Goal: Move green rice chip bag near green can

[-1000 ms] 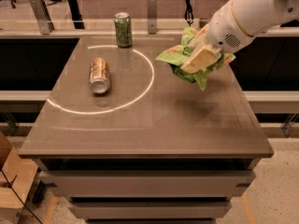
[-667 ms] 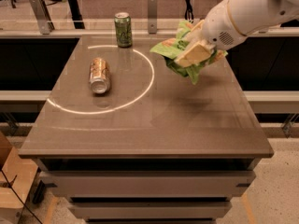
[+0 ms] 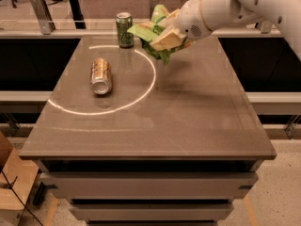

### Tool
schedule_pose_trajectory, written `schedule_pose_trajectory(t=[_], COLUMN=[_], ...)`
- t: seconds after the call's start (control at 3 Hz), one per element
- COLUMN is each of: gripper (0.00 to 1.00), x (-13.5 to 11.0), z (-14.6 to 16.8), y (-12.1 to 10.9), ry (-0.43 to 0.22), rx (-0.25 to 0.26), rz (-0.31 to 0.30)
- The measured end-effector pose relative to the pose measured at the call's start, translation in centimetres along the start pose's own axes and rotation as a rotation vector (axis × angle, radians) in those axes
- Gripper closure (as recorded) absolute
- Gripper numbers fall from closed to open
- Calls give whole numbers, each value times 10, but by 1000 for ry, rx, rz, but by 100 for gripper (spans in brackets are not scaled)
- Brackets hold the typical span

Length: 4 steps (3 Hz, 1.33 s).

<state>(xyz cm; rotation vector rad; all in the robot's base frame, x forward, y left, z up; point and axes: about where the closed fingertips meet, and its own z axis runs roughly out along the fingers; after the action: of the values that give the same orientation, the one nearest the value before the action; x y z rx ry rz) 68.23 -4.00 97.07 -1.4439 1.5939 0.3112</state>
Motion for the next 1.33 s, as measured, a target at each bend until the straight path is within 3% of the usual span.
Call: schedule_pose_trajectory(t=[0.33, 0.67, 1.33], gripper=[82, 59, 12], x=[5, 16, 35], z=[48, 92, 145], y=[-22, -35, -64], ry=[-48, -52, 7], rx=[6, 8, 43], rz=[18, 40, 79])
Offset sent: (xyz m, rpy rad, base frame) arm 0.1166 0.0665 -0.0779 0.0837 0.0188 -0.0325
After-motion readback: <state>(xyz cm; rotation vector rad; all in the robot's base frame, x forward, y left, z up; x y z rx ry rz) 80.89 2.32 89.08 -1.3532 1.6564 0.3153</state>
